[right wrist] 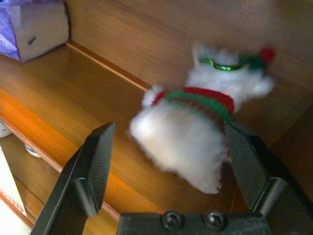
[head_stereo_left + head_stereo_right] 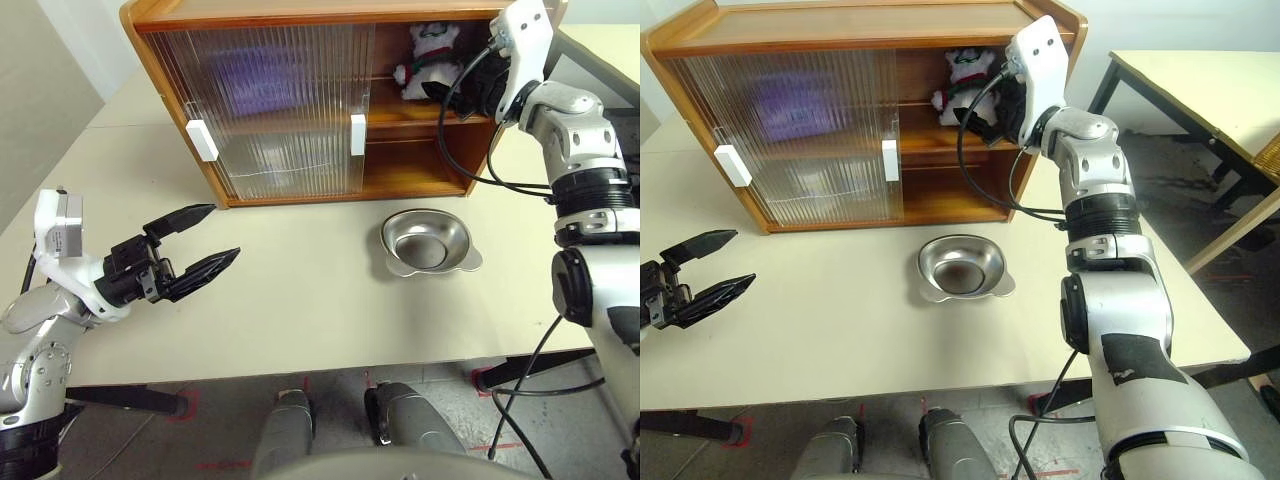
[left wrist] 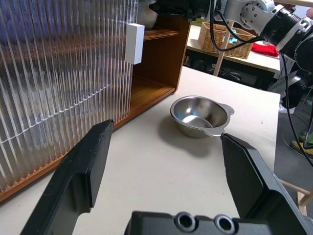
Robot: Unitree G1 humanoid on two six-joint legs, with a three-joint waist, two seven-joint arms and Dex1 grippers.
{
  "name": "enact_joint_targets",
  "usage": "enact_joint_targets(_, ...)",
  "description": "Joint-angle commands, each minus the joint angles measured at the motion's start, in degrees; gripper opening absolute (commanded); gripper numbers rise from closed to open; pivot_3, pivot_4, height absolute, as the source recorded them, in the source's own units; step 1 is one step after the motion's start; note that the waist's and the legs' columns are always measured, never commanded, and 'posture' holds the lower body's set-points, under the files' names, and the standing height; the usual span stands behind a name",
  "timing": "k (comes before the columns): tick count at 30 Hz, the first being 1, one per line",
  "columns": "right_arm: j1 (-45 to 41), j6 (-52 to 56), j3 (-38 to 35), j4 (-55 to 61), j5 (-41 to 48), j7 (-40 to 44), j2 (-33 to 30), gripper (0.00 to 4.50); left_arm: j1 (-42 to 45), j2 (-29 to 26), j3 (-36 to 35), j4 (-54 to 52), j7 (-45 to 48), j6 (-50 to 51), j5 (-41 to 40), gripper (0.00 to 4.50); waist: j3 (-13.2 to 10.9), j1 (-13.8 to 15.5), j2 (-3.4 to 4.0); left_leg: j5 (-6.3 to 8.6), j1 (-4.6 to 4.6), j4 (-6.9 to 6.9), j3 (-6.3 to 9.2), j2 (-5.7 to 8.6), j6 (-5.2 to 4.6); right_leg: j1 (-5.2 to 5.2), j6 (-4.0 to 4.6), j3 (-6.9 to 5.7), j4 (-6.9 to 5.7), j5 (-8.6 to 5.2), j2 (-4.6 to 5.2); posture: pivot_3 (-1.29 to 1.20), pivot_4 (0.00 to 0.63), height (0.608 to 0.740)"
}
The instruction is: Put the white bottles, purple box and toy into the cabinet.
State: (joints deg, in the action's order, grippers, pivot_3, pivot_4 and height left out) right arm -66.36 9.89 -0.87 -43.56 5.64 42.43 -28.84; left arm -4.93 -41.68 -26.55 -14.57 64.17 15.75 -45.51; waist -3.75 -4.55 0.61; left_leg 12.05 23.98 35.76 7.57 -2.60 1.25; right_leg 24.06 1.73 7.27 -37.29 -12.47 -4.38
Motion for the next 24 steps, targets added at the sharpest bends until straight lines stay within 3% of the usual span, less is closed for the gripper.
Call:
enact_joint_targets(1,-0.9,0.6,-0.4,0.1,-0.1,0.9,-0.8,4.47,0.0,0.3,0.4,-0.3,0.4,-0.5,0.4,4.5,0.0,0.0,0.0,0.0,0.0,0.0,0.0,0.0,0.0,0.0,0.0,0.0,0.0,0.0,0.0,-0.12,0.086,0.74)
enact_joint_targets(7,0.1,14.5,-5.5,8.4,10.7,10.3,-3.4,4.47,-0.3,0.7,0.6,-0.8,0.1,-0.7,0.6,4.5,0.0,0.0,0.0,0.0,0.03,0.0,-0.04,0.01,0.0,0.0,-0.03,0.0,0.0,-0.03,0.0,-0.12,0.092,0.74)
enact_joint_targets(10,3.7,23.0,-4.9,14.5,14.2,18.7,-9.4,4.47,-1.1,0.3,0.5,-0.8,0.3,-0.6,0.9,4.5,0.0,0.2,-0.02,0.0,0.03,0.01,-0.06,0.02,0.0,-0.03,-0.05,0.0,0.0,-0.12,-0.02,-0.12,0.098,0.74)
enact_joint_targets(16,8.5,34.3,-6.1,18.8,19.3,25.4,-17.7,4.47,-1.6,0.2,0.2,-1.0,0.4,-0.5,0.6,4.5,-0.1,0.4,-0.04,0.0,0.0,0.09,-0.13,0.12,0.05,-0.16,-0.21,0.07,0.0,-0.22,0.04,-0.12,0.116,0.74)
enact_joint_targets(20,15.3,43.7,-14.5,19.0,28.8,27.8,-18.6,4.47,-1.4,0.7,0.9,-1.1,0.0,-0.7,0.8,4.5,-0.1,0.3,-0.09,-0.03,-0.1,0.12,-0.16,0.11,0.06,-0.24,-0.79,0.09,-0.03,-0.52,-0.03,-0.12,0.119,0.74)
enact_joint_targets(24,27.6,48.5,-15.8,19.1,30.0,27.8,-21.1,4.47,-1.9,1.0,1.0,-1.8,-0.3,-0.4,0.7,4.5,-0.2,0.6,-0.28,-0.1,-0.31,0.12,-0.11,0.13,0.14,-0.54,-0.85,0.09,-0.03,-0.57,-0.04,-0.12,0.124,0.74)
